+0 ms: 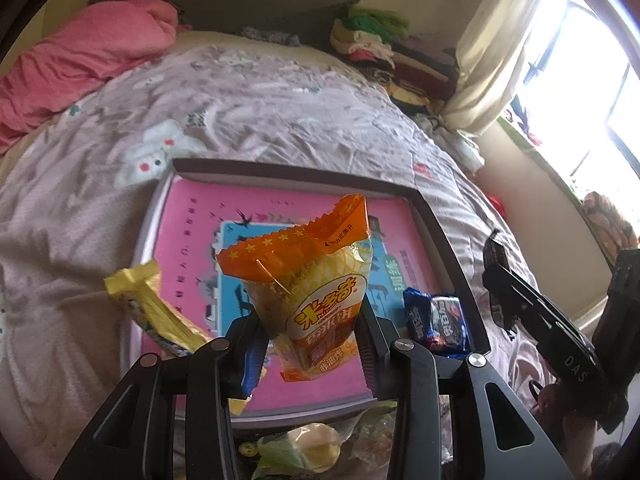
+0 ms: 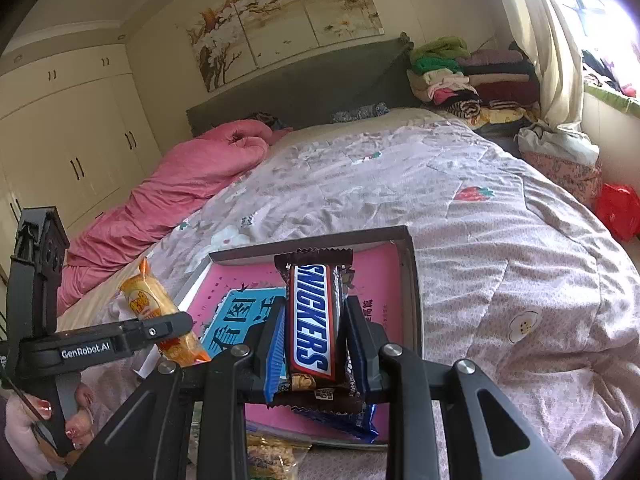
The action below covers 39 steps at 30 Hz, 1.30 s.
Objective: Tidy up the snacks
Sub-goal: 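Lower the yellow snack bag into the tray with the left tool while the right tool lowers the Snickers bar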
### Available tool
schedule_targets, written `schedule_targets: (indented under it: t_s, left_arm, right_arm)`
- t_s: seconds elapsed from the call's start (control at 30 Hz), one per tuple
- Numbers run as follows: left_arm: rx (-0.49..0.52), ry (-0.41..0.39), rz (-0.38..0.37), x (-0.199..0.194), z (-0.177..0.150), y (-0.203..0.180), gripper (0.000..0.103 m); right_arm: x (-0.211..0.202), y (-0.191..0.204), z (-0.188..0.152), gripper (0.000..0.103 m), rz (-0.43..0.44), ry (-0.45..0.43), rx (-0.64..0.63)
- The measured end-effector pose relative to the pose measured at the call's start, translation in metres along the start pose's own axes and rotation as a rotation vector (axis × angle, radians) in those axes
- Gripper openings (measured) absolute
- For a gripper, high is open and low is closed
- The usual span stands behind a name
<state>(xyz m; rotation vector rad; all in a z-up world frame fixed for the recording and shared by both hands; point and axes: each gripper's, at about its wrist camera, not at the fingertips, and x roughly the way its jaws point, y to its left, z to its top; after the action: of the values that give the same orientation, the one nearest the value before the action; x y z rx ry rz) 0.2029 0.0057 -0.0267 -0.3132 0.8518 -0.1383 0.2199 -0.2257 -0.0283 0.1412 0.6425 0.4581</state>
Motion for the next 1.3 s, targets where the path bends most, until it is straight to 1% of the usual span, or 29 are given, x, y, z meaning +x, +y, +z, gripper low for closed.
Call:
schedule_targets:
  t_s: [0.17,0.4,0.67,0.83,1.07,1.3]
  left_arm:
    - [0.009,0.043,0.0,0.012,-0.004,0.0,0.041]
    - [0.003,0.079,0.007,0.02,-0.008,0.004,0.041]
    - [0.028,0.09,0.016,0.023,-0.011,0.0,0.041]
    - [0.041,0.109,0.026,0.028,-0.015,-0.002,0.041]
    - [0.038,0.11,0.031,0.03,-0.017,0.0,0.041]
    - [0.032,0.137,0.044,0.039,-0.018,0.005,0.04]
  right_arm:
    - [0.009,0.003,0.0,0.029,0.021,0.031,-0.02]
    - [0.02,0.006,-0.001,0.029,0.027,0.055,-0.034]
    - [0.033,0.011,0.0,0.029,0.046,0.073,-0.058]
    - [0.044,0.017,-0.002,0.029,0.065,0.104,-0.069]
    - [0.054,0.024,-0.007,0.029,0.072,0.13,-0.092]
    - [0.065,0.024,-0.009,0.029,0.09,0.154,-0.078]
